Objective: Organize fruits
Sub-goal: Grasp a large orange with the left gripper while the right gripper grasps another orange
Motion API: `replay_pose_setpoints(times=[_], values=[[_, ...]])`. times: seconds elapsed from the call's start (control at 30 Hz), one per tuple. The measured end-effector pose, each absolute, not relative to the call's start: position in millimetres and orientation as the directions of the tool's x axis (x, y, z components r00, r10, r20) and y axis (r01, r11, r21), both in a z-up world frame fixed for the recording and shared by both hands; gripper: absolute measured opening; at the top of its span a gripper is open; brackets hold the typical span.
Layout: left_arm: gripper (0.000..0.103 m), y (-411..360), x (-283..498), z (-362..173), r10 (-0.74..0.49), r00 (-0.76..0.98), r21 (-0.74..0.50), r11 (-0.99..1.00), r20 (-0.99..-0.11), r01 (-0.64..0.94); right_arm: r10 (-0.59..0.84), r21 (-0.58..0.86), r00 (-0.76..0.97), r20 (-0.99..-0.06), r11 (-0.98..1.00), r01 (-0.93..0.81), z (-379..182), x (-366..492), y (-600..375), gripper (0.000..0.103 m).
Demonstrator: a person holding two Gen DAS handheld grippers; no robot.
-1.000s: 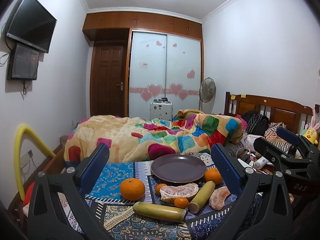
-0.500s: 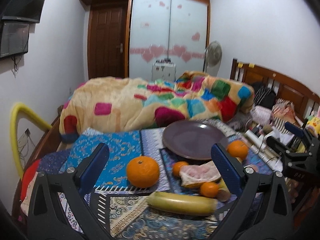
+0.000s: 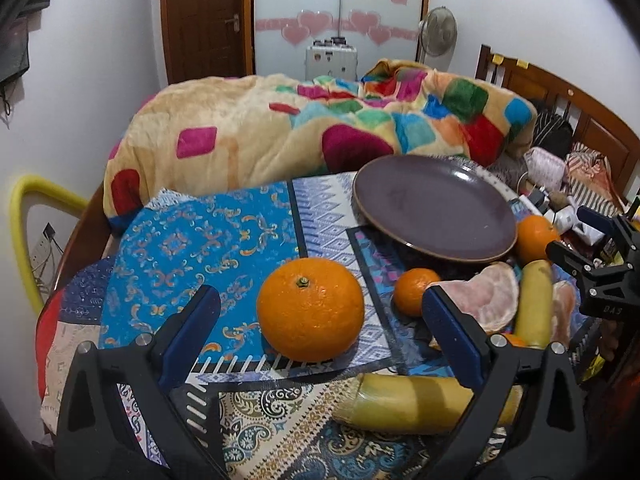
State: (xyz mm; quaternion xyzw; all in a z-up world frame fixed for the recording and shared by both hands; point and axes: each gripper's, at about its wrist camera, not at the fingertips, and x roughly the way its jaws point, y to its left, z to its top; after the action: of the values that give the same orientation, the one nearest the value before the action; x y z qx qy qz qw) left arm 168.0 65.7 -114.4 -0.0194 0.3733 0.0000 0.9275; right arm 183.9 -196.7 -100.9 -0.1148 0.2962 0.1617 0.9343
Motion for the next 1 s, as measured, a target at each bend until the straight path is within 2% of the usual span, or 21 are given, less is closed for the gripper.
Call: replay_pose_setpoints(times=[0.13, 0.3, 0.5, 0.67, 0.77, 1.0], values=[[0.095, 69, 180, -125, -0.031, 0.679, -0.046, 0.999, -0.733, -0.003, 0.249, -0.100, 0.731, -0.635, 0.912, -0.398, -108, 195, -198, 0.103], [0.089, 77, 192, -134, -0.061, 0.632, -0.084, 0.996, -0.773, -0.006, 0.286, -0.049, 0.685, -0.671, 0.904, -0.425, -110, 205, -200, 0.096], [0.078, 79, 201, -143, -0.071, 0.602, -0.093, 0.996, -0.795, -0.005, 0.309, -0.008, 0.635, -0.708, 0.896, -0.445, -114, 214, -197, 0.086], [0.069, 81, 205, -148, -0.097, 0.590, -0.120, 0.993, -0.802, 0.001, 0.323, 0.026, 0.598, -0.733, 0.893, -0.450, -116, 223, -197, 0.073], [0.068, 80, 206, -148, -0.100, 0.588, -0.122, 0.993, -0.802, 0.002, 0.346, 0.061, 0.572, -0.744, 0.887, -0.458, -118, 226, -199, 0.063], [0.067, 75, 206, -145, -0.080, 0.583, -0.097, 0.995, -0.809, 0.002, 0.335, 0.048, 0.578, -0.744, 0.890, -0.454, -117, 225, -196, 0.062]])
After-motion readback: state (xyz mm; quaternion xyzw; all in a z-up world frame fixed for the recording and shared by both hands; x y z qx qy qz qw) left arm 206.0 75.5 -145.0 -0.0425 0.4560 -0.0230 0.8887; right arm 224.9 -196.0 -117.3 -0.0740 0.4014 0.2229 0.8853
